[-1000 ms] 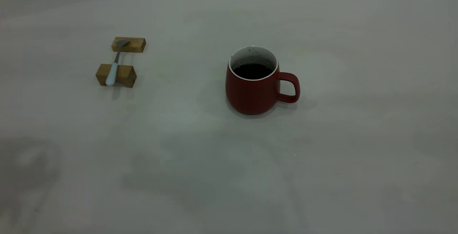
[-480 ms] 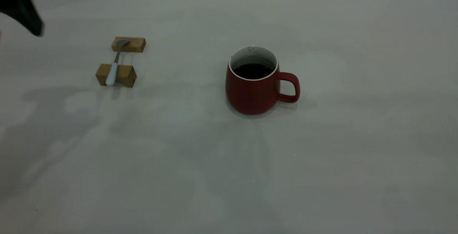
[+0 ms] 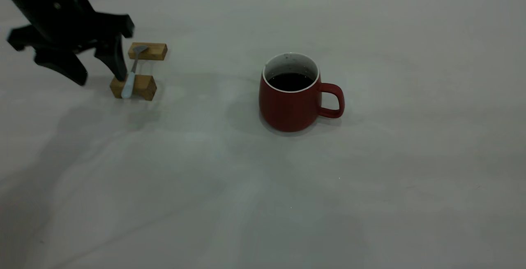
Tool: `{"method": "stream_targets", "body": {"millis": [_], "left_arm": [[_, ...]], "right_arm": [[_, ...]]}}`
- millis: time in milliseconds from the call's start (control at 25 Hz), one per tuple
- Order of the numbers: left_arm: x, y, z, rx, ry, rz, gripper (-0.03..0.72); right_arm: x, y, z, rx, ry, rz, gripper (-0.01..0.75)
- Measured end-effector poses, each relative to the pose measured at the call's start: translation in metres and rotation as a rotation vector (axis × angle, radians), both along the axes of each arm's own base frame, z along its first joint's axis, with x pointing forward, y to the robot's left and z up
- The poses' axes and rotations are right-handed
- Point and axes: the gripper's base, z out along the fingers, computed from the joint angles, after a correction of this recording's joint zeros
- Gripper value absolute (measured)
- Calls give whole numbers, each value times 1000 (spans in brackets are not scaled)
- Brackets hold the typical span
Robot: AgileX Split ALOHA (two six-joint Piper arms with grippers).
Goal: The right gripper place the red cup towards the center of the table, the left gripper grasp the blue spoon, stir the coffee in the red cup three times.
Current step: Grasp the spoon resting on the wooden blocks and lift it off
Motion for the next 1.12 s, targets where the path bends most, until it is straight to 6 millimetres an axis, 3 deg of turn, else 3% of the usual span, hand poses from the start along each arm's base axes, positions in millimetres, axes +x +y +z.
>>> {"method": "stream_targets", "body": {"millis": [360,560,680,880,1120], "left_arm": [[23,-5,-43,-18,32,-5,592],[30,-10,-52,-54,33,-38,546],[31,-11,-52,-59,29,-43,445],[31,-11,-52,-58,27,-44,166],[34,-12,-45,-67,81,-32,156]], "right_arm": [[0,0,0,0,0,0,237],[0,0,0,0,0,0,237],[0,0,0,0,0,0,237],[0,0,0,0,0,0,237],[0,0,0,0,0,0,237]]}}
